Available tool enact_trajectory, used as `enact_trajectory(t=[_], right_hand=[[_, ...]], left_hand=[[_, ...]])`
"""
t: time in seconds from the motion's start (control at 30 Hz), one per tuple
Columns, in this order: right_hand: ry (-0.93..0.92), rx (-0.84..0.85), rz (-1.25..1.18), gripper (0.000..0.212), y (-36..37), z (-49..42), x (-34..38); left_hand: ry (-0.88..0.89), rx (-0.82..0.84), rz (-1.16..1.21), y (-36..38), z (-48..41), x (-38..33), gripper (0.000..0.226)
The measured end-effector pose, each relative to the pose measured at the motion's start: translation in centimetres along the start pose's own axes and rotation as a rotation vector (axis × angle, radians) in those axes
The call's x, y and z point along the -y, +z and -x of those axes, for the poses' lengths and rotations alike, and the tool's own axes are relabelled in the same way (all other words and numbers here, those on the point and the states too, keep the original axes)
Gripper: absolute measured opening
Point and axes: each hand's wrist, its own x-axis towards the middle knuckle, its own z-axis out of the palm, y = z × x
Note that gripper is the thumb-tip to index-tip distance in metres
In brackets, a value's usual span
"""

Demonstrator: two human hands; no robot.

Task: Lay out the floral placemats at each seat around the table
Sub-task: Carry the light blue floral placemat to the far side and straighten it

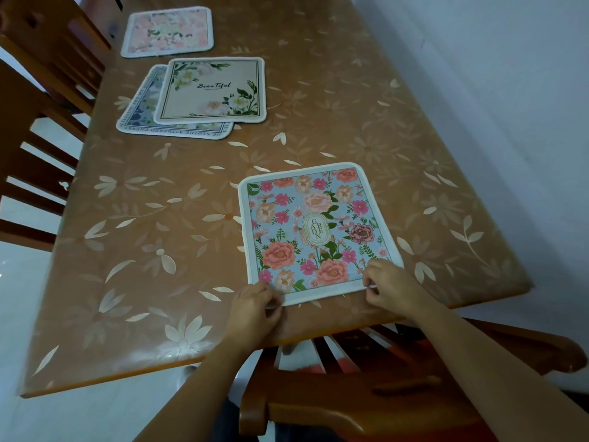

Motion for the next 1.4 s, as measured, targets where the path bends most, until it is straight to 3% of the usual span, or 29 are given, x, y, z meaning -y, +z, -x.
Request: enact_trajectory(t=[0.5,0.83,1.13,1.4], right_hand=[[0.098,0.127,0.030,0.010,-3.3,0.7,-4.4],[0.089,-0.076,0.031,0.010,-1.6,2.3,-5.3],[0.098,-0.085,0.001,0.007,-1.5,2.0,-5.4],[0.112,-0.028,0.021,0.010,-1.5,2.2,-5.6]], left_hand=[[0.149,0.149,-0.012,1.7,-4.3,-3.0,0.011],[0.174,0.061,-0.067,2.2,-4.0,-2.9,0.019],[0.141,0.123,-0.079,2.2,-4.2,-3.2,0.007],[0.154,0.149,-0.092,2.3,-3.4,-3.5,0.013]])
